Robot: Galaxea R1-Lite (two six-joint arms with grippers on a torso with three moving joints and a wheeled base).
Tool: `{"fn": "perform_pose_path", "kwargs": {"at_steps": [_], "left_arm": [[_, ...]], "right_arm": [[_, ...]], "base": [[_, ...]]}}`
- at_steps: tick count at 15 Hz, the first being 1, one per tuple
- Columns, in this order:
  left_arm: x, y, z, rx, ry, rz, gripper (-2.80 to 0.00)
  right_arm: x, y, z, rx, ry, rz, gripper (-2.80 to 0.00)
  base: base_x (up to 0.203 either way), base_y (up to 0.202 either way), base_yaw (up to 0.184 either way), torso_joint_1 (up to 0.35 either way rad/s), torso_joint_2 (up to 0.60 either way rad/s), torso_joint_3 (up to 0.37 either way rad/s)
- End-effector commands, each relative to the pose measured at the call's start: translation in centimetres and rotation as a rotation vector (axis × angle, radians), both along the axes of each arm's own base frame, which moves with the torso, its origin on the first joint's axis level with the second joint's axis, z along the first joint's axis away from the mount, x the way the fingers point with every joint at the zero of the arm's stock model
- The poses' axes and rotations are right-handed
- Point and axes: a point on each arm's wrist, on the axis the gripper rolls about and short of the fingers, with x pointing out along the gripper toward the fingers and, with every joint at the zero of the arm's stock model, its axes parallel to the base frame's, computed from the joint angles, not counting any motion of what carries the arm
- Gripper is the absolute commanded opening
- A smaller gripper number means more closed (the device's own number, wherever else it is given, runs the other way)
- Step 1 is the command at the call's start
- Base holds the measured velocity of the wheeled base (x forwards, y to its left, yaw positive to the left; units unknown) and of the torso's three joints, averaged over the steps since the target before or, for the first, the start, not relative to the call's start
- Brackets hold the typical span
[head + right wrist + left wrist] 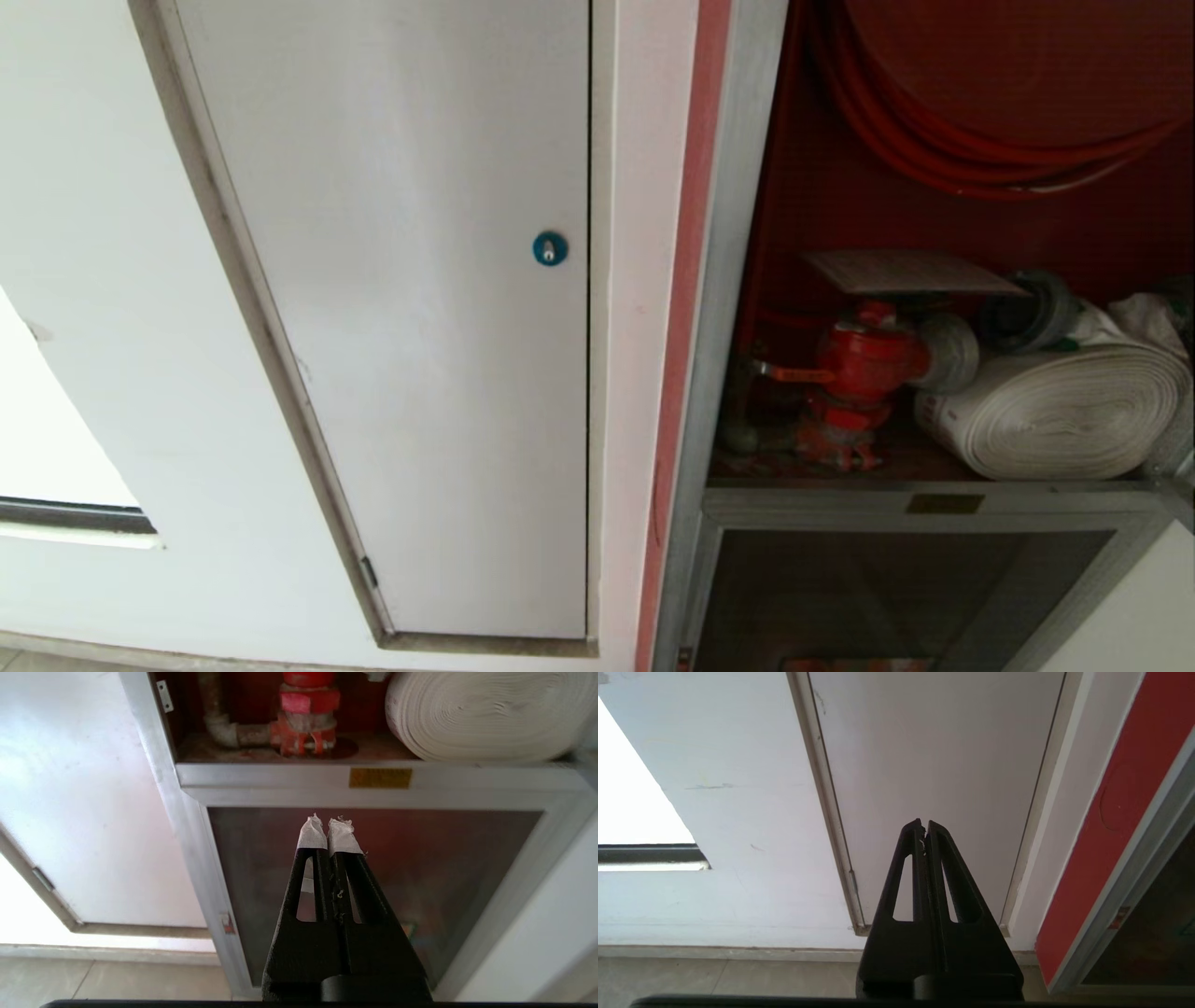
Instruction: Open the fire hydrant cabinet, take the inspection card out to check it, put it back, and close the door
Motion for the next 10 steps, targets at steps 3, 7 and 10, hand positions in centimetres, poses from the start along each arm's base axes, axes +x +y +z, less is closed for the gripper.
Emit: {"fn": "perform_pose_path", "kwargs": {"at_steps": [3, 7, 10], "left_arm": [[0.06, 0.00, -0.17, 0.000, 0.007, 0.000, -2.80], [0.06, 0.00, -0.17, 0.000, 0.007, 0.000, -2.80], [0.06, 0.00, -0.17, 0.000, 0.007, 0.000, -2.80]], "right_arm": [[-0.01, 0.00, 0.00, 0.000, -0.002, 0.001, -2.80], [-0.01, 0.00, 0.00, 0.000, -0.002, 0.000, -2.80], [-0.02, 0.00, -0.01, 0.000, -0.003, 0.000, -2.80]], "base": [[0.198, 0.000, -0.002, -0.001, 0.00, 0.003], [0.196, 0.000, -0.001, 0.002, 0.00, 0.001], [0.195, 0.000, -0.001, 0.000, 0.00, 0.001]]}}
